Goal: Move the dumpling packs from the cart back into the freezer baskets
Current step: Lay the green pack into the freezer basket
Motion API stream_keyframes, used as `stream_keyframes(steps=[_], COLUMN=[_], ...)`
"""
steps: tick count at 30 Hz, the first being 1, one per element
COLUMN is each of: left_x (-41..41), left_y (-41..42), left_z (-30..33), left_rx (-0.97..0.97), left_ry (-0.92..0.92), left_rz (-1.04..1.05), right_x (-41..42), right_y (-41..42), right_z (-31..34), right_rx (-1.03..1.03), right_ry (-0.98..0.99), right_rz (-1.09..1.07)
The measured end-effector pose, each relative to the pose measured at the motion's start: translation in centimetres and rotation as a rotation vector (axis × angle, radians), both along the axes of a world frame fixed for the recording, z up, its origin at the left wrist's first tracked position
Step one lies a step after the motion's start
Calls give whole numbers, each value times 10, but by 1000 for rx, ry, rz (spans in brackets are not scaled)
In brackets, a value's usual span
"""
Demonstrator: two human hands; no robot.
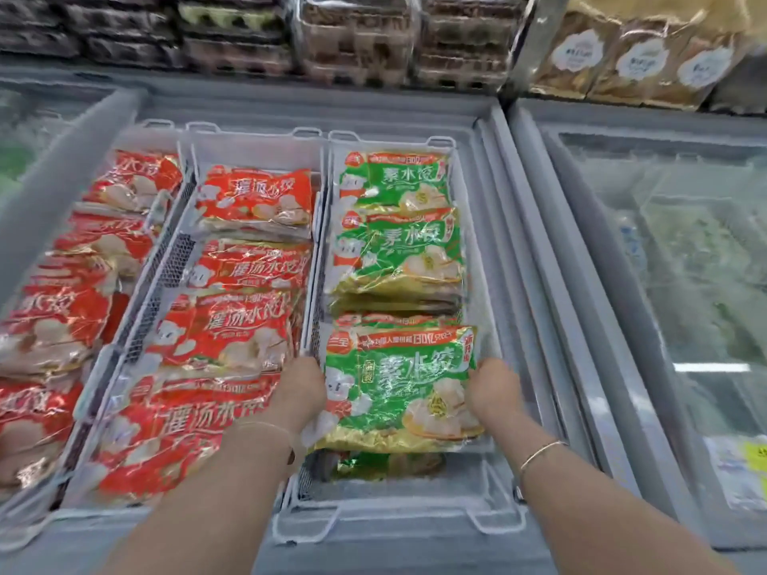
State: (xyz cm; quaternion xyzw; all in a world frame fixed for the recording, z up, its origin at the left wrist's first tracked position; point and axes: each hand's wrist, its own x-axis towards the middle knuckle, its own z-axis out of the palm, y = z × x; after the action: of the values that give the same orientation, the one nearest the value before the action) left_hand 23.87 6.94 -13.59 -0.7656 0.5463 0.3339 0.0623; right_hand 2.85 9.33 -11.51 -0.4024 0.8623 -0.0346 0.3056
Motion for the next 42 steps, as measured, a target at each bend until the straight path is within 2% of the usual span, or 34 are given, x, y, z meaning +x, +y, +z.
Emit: stream_keyframes(steps=[5, 9, 18, 26, 30, 34, 42], left_x=[-7, -13, -21, -20, -20, -27, -87], left_y=[27, 37, 36, 30, 24, -4, -51], left_z=[-54, -78, -96, -95, -67, -13, 109], left_rx=[137, 208, 279, 305, 267, 128, -230], left_ry=[-36, -87, -151, -50, -81, -81, 186], left_rz=[-65, -66, -73, -55, -154, -251, -413], right_x=[-1, 3, 9, 7, 8, 3, -32], right_y=[14, 17, 24, 22, 16, 3, -18], right_z=[-43, -63, -85, -85, -57, -7, 101], right_rx=[177, 235, 360, 389, 364, 229, -155], right_ry=[63, -24, -42, -27, -9, -12, -69], right_rz=[111, 78, 65, 70, 71, 34, -97])
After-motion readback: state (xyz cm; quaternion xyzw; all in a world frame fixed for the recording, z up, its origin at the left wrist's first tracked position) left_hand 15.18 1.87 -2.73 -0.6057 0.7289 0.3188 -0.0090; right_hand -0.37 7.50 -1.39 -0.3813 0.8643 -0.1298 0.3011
